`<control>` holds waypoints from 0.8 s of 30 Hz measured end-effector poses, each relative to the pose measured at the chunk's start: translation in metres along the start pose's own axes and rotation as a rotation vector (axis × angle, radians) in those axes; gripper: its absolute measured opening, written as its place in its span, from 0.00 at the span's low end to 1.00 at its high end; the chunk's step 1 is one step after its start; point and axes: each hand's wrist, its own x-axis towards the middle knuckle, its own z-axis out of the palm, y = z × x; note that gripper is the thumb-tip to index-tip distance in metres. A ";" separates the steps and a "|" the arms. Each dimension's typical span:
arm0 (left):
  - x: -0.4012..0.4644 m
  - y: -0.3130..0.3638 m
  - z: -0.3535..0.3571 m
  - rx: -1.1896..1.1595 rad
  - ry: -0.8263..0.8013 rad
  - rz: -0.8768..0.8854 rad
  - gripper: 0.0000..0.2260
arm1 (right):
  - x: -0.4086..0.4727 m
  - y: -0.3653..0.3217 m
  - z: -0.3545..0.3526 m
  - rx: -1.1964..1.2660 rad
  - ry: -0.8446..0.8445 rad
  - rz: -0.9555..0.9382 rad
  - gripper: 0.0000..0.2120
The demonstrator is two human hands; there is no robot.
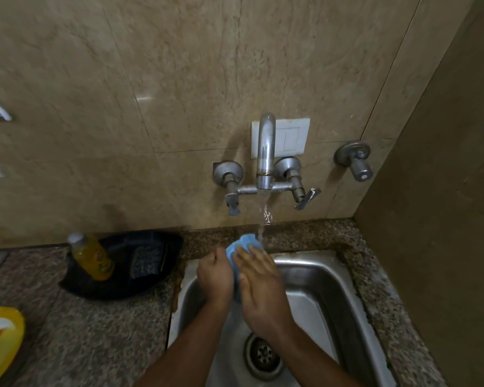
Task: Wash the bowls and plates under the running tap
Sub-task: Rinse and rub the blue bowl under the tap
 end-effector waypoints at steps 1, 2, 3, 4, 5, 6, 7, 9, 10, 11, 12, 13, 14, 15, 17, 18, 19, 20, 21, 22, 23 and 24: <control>0.000 -0.001 0.000 -0.012 -0.004 -0.015 0.19 | -0.001 0.006 0.001 0.003 -0.010 -0.019 0.23; -0.002 -0.002 -0.001 -0.018 -0.009 -0.031 0.19 | -0.002 0.013 0.001 0.056 0.006 0.072 0.21; -0.004 -0.003 -0.003 -0.032 -0.012 -0.045 0.19 | -0.002 0.019 -0.001 0.147 0.051 0.183 0.20; -0.005 -0.004 -0.003 -0.061 -0.016 -0.055 0.18 | -0.001 0.026 -0.001 0.195 0.084 0.291 0.19; -0.005 -0.003 -0.004 -0.098 -0.026 -0.081 0.17 | -0.002 0.027 0.000 0.228 0.110 0.329 0.19; -0.004 -0.001 -0.006 -0.152 -0.036 -0.127 0.16 | -0.003 0.022 -0.001 0.237 0.123 0.306 0.20; -0.004 0.001 -0.007 -0.213 -0.046 -0.183 0.15 | -0.004 0.017 -0.002 0.229 0.126 0.257 0.22; -0.005 0.003 -0.008 -0.304 -0.071 -0.280 0.12 | -0.005 0.015 -0.003 0.264 0.133 0.183 0.20; -0.005 0.001 -0.008 -0.332 -0.085 -0.314 0.12 | -0.002 0.015 -0.006 0.372 0.115 0.228 0.18; -0.006 0.001 -0.010 -0.356 -0.115 -0.361 0.13 | 0.000 0.017 -0.007 0.499 0.088 0.298 0.16; -0.007 -0.001 -0.011 -0.394 -0.161 -0.419 0.17 | 0.001 0.021 -0.007 0.603 0.071 0.378 0.15; -0.008 -0.003 -0.011 -0.448 -0.206 -0.488 0.21 | 0.003 0.022 -0.008 0.685 0.078 0.435 0.14; -0.006 -0.007 -0.010 -0.514 -0.246 -0.552 0.23 | 0.003 0.021 -0.009 0.689 0.082 0.463 0.15; -0.007 -0.005 -0.011 -0.571 -0.278 -0.612 0.24 | 0.001 0.018 -0.007 0.679 0.085 0.462 0.15; -0.007 -0.005 -0.013 -0.693 -0.349 -0.700 0.26 | -0.007 0.014 -0.002 0.569 0.102 0.366 0.20; -0.011 -0.005 -0.014 -0.784 -0.375 -0.752 0.26 | -0.011 0.013 0.001 0.513 0.108 0.283 0.22; -0.014 -0.004 -0.014 -0.865 -0.386 -0.814 0.24 | -0.012 0.015 0.002 0.484 0.112 0.224 0.23; -0.017 -0.005 -0.013 -0.921 -0.384 -0.850 0.22 | -0.007 0.018 0.000 0.464 0.115 0.193 0.23; -0.020 -0.006 -0.011 -0.956 -0.386 -0.871 0.21 | 0.004 0.020 -0.002 0.443 0.102 0.186 0.22; -0.021 -0.008 -0.006 -0.977 -0.399 -0.879 0.21 | 0.018 0.022 -0.008 0.416 0.060 0.210 0.21; -0.022 -0.007 -0.003 -0.965 -0.402 -0.882 0.20 | 0.033 0.023 -0.013 0.399 -0.016 0.268 0.20; -0.020 -0.008 -0.002 -0.975 -0.384 -0.881 0.19 | 0.046 0.025 -0.018 0.391 -0.091 0.309 0.21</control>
